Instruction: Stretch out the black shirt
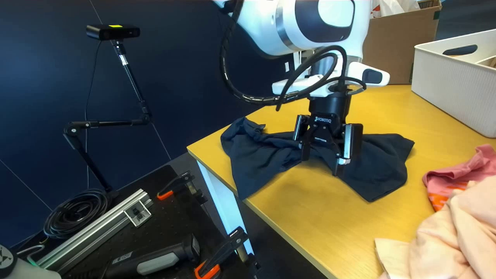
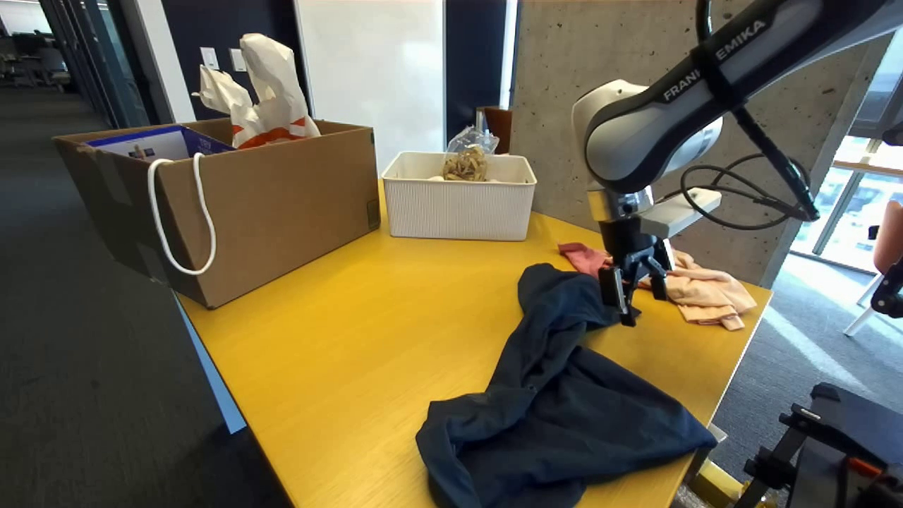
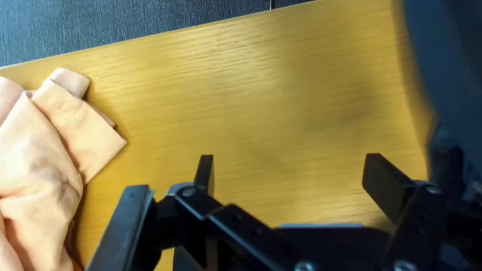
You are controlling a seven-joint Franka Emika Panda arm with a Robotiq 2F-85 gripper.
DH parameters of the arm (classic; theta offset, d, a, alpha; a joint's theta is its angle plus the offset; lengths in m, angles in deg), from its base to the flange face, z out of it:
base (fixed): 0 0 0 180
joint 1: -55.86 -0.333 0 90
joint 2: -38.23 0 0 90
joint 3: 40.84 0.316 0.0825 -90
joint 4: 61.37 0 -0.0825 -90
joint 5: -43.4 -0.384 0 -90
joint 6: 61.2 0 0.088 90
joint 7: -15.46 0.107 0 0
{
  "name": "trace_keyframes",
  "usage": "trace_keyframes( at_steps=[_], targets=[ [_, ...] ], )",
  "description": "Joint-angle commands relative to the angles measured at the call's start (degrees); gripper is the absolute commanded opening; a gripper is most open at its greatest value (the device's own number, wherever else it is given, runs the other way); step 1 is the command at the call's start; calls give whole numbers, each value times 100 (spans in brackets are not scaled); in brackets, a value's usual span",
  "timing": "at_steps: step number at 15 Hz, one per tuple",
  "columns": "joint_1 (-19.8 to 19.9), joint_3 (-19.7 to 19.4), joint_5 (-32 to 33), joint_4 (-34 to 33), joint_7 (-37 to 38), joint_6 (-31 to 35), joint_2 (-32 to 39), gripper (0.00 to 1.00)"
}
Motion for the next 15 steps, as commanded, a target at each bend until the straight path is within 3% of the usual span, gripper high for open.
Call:
trace_keyframes(
  at_steps=[1,5,15],
  targets=[
    [220,54,-141,-845,-397,-289,382,100],
    [394,83,-21,-1343,-1055,-350,739,100],
    [580,127,619,-848,-2852,489,817,100]
  ],
)
